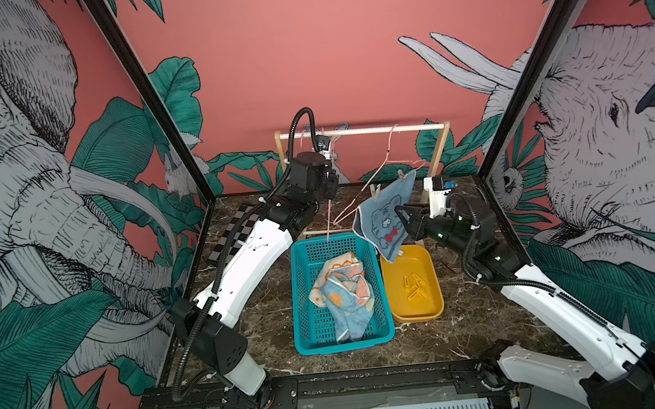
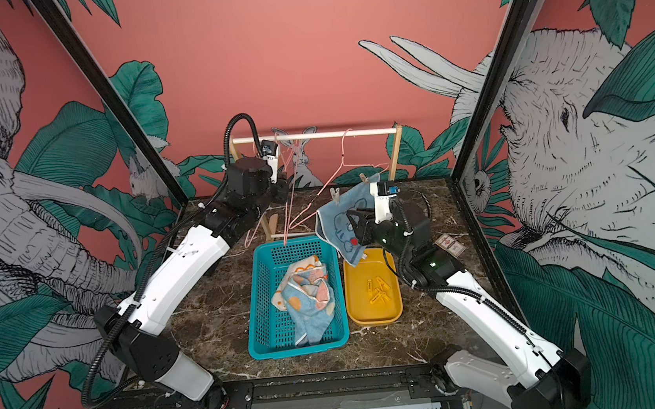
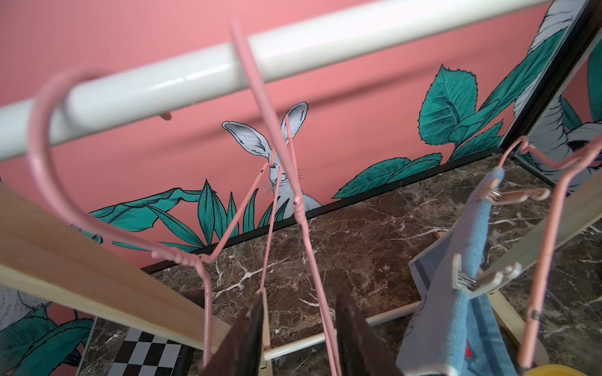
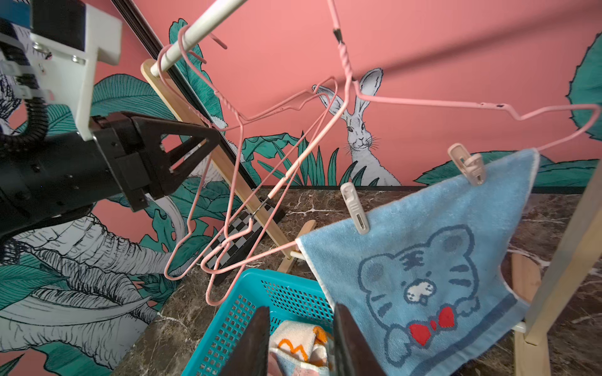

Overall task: Remove the clothespins securing towels to the hanger
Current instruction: Place the hanger on the clothesline, then pick up the hanger from the clothesline.

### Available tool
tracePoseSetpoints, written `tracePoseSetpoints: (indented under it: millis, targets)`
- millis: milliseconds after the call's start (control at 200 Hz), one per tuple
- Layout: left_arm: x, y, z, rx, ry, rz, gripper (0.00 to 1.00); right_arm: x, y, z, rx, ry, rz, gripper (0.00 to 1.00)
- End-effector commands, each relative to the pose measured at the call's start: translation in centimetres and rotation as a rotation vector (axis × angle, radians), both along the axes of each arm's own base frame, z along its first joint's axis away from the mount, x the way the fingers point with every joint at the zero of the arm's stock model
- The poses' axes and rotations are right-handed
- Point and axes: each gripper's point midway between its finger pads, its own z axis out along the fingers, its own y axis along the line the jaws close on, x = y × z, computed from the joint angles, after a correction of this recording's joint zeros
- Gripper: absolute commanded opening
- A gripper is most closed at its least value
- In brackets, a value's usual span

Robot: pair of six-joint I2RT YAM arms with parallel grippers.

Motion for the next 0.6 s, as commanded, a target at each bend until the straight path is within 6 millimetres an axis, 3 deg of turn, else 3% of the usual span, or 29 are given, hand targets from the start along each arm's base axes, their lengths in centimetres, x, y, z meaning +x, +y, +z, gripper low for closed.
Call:
tracePoseSetpoints:
  millis: [0, 190, 365, 460, 555, 595]
  targets:
    - [-2.1, 0.6, 3.6, -0.07, -0.061, -0.047, 0.41, -0.5, -1.3, 0.5, -0.028, -0.035, -0.033, 0.33]
    - [-4.9, -0.9, 5.0, -0.083, -0.052, -0.206, 0.42, -1.9, -2.1, -1.0, -0.077, -0.018, -0.026, 0.33]
    - [-8.6, -5.3, 4.9, -0.081, -0.012, -0.508, 0.44, -3.2, -3.3, -3.2, -0.119, 0.006, -0.036, 0.34]
    - [-9.4, -6.8, 4.3, -0.05, 0.017, -0.582, 0.45, -4.0, -3.8, -4.0, -0.127, 0.009, -0.035, 0.34]
    - [-9.0, -7.5, 3.7, -0.014, 0.027, -0.591, 0.45, -4.7, -4.3, -4.9, -0.14, 0.024, -0.038, 0.34]
    - [-9.6, -8.7, 3.5, -0.006, 0.025, -0.612, 0.46, -4.9, -4.5, -5.2, -0.143, 0.026, -0.041, 0.34]
